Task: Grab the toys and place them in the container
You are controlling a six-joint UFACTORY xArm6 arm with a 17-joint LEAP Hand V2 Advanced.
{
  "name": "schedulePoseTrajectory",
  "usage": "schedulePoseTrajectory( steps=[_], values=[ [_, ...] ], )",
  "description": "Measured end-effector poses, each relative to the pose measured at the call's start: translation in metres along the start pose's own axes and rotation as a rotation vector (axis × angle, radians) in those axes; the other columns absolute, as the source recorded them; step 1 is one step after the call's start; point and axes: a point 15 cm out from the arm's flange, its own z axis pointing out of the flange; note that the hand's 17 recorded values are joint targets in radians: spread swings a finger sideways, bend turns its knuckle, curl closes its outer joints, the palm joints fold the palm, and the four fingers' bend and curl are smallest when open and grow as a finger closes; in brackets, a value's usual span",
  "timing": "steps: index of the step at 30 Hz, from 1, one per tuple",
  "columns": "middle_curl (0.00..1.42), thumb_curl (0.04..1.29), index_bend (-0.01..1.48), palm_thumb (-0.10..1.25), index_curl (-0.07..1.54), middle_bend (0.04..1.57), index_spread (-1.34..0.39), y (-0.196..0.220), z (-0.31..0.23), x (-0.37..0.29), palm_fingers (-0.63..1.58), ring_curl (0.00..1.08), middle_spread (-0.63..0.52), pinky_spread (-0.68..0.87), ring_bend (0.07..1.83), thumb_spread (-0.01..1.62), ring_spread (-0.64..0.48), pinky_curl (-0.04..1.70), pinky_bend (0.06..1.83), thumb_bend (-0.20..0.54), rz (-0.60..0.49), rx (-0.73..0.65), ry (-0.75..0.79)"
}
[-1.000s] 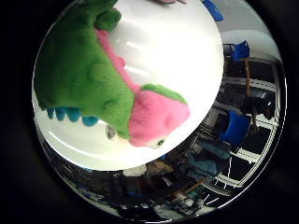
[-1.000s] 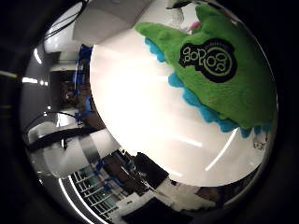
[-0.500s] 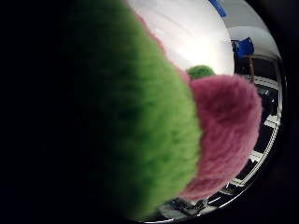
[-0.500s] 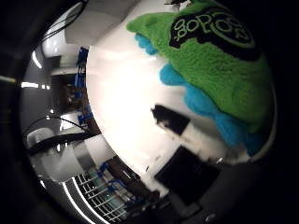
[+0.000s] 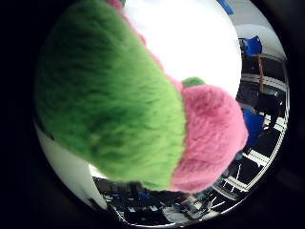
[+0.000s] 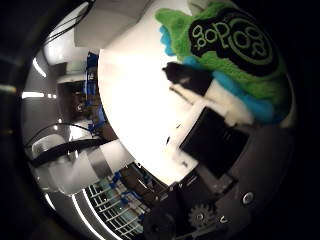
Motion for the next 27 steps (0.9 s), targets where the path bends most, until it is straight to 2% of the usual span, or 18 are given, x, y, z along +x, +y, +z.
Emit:
schedulePoseTrajectory(
  steps=[5, 15, 21, 27],
  values=[
    [0.96, 0.45, 1.02, 0.99, 0.87, 1.2, -0.33, 0.006, -0.024, -0.015, 1.06, 0.76, -0.25, -0.23, 1.33, 1.15, -0.25, 0.81, 1.35, -0.008, -0.009, -0.01, 0.0],
    [0.96, 0.49, 1.02, 1.02, 0.93, 1.23, -0.29, 0.022, -0.094, -0.046, 1.05, 0.81, -0.21, -0.19, 1.33, 1.18, -0.25, 0.93, 1.3, -0.011, -0.03, -0.086, -0.084],
    [0.96, 0.51, 1.01, 1.02, 0.95, 1.22, -0.28, 0.03, -0.161, -0.052, 1.05, 0.82, -0.2, -0.19, 1.33, 1.18, -0.25, 0.99, 1.26, -0.011, -0.017, -0.054, -0.034],
    [0.96, 0.52, 1.0, 1.03, 0.96, 1.22, -0.29, 0.03, -0.206, -0.057, 1.06, 0.83, -0.2, -0.19, 1.32, 1.19, -0.25, 1.04, 1.23, -0.011, -0.004, -0.004, -0.018]
  ],
)
